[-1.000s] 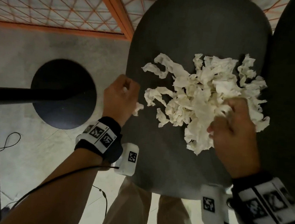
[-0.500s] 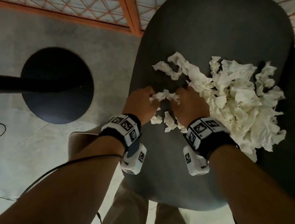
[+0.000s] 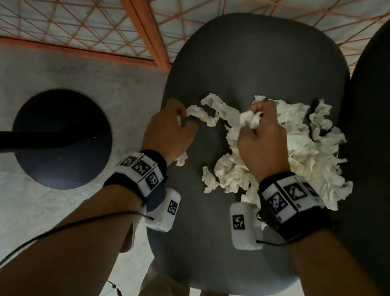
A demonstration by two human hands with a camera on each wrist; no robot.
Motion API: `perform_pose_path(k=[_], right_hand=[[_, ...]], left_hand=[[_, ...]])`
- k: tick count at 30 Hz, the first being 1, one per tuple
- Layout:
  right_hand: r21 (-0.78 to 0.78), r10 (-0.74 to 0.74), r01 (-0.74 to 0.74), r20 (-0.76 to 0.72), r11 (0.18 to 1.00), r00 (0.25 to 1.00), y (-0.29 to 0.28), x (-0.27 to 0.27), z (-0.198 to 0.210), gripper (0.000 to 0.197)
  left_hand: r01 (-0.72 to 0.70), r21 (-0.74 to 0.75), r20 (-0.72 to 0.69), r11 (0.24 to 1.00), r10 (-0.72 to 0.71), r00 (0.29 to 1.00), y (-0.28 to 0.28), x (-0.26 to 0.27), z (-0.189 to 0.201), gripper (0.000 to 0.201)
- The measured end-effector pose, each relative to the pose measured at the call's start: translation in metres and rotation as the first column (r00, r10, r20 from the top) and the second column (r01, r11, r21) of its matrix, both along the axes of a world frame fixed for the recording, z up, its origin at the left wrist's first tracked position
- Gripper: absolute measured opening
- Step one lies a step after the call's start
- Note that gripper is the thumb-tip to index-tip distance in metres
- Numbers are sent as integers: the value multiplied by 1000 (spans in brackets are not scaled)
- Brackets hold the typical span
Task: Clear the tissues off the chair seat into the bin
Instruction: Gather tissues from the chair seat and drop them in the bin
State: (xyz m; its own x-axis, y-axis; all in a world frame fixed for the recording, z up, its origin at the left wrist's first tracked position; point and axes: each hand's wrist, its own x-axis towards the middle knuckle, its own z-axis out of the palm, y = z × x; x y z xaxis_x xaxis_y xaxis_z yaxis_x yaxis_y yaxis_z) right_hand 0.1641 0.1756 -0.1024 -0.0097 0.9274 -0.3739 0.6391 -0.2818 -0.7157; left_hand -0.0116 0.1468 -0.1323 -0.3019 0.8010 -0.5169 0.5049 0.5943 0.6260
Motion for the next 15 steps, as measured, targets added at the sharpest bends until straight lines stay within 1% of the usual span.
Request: perform_pose_path(k=[2, 4, 5, 6, 7, 8, 10, 13, 15], right_hand=[[-74, 73, -66, 104, 995, 992, 11, -2, -8, 41], [-159, 188, -150, 262, 976, 947, 20, -2, -19, 50], [-192, 246, -191, 327, 963, 912, 24, -2, -24, 51], [-215, 292, -224, 374, 951, 880, 26, -2, -29, 47], [-223, 319, -245, 404, 943, 857, 28, -2, -33, 42], [-215, 325, -255, 420, 943, 847, 30, -1, -37, 37], [-181, 295, -240, 417, 954, 860, 31, 0, -39, 34], [-122, 196, -163, 346, 979, 917, 31, 3, -33, 35], [-4, 79, -81, 254, 997, 964, 28, 11, -26, 28]], left_hand=[[101, -41, -77, 994, -103, 992, 13, 6, -10, 34], [178, -87, -145, 980, -189, 971, 19, 10, -22, 46], [203, -103, -170, 974, -218, 961, 21, 10, -28, 46], [224, -105, -193, 969, -241, 951, 20, 10, -34, 40], [240, -99, -212, 966, -256, 943, 18, 10, -38, 30], [252, -83, -219, 964, -264, 939, 15, 10, -40, 21], [265, -33, -201, 964, -266, 943, 8, 9, -41, 18], [218, 41, -143, 975, -210, 967, -8, 7, -30, 18], [143, 107, -124, 984, -130, 984, -22, 4, -23, 14]])
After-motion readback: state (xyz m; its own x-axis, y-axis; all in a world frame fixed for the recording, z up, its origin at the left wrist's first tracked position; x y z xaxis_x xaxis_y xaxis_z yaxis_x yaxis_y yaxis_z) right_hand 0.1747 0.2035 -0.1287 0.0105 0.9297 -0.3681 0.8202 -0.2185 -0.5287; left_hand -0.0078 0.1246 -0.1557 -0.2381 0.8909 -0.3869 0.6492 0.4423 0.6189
